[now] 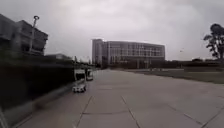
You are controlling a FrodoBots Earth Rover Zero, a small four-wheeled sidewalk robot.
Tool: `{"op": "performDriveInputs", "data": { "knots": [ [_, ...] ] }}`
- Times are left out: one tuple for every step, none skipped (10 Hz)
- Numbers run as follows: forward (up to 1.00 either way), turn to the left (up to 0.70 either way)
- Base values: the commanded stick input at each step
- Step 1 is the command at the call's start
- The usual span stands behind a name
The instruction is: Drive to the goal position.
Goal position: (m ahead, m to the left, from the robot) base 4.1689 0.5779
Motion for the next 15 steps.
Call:
{"op": "performDriveInputs", "data": {
  "knots": [
    [0.0,0.0],
    [0.0,0.0],
    [0.0,0.0],
    [0.0,0.0],
    [0.0,0.0],
    [0.0,0.0],
    [0.0,0.0],
    [0.24,0.0],
    [0.53,0.0],
    [0.59,0.0],
    [0.66,0.0],
    [0.7,0.0],
    [0.7,0.0],
    [0.7,0.0],
    [0.7,0.0]
  ]
}}
